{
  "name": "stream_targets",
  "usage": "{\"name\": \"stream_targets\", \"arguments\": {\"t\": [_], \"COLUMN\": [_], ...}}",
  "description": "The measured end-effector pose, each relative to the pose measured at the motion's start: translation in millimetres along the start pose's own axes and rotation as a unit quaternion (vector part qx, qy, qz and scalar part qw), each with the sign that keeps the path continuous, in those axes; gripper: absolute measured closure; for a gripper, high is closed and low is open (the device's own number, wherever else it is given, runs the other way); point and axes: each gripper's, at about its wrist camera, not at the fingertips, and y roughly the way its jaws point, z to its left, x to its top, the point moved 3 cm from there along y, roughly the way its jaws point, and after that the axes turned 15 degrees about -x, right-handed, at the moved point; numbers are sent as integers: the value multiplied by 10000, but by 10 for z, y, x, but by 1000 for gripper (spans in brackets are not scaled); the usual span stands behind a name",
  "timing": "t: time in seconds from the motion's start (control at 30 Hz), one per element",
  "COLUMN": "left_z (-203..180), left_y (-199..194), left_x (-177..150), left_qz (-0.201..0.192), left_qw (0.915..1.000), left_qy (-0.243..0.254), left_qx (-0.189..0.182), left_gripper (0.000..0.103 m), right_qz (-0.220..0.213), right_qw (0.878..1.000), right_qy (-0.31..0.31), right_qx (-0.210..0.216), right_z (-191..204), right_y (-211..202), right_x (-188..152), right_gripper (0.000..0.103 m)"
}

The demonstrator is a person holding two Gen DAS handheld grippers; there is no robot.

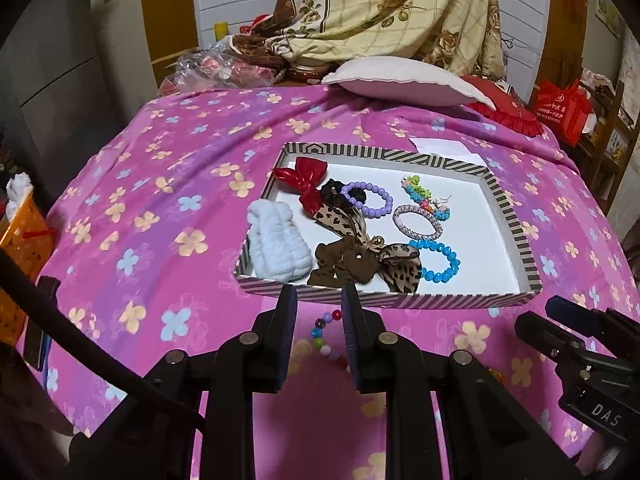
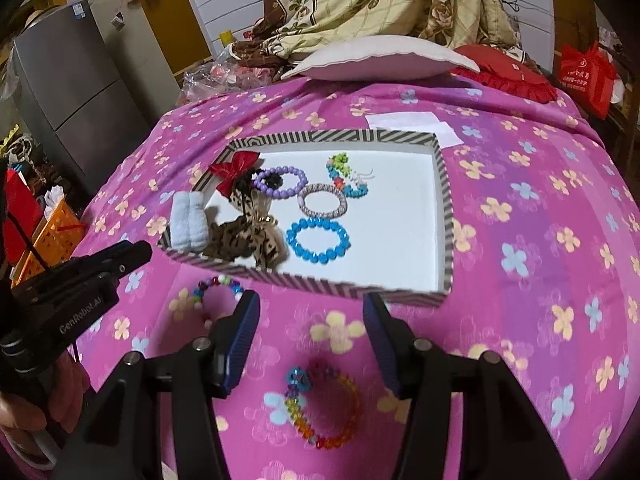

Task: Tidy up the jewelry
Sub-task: 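Withdraw both tools from the box, then grasp the multicolour bead bracelet with the left tool while the right tool grasps the amber bead bracelet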

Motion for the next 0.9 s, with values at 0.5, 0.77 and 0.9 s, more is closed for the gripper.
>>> {"name": "stream_targets", "arguments": {"t": [0.5,0.77,0.9], "left_z": [-4,-30,12], "left_y": [-220,-266,-249], "left_x": [-227,-271,-295], "left_qz": [-73,-61,33], "left_qw": [10000,10000,9999], "left_qy": [-36,-24,-115], "left_qx": [-7,-30,-112], "left_gripper": [63,63,63], "right_qz": [-53,-54,-15], "right_qw": [10000,9999,9999], "right_qy": [-67,-111,-132], "right_qx": [-17,-48,-62], "right_z": [51,43,21], "right_y": [-214,-266,-252], "right_x": [-223,-288,-323], "right_gripper": [44,42,41]}}
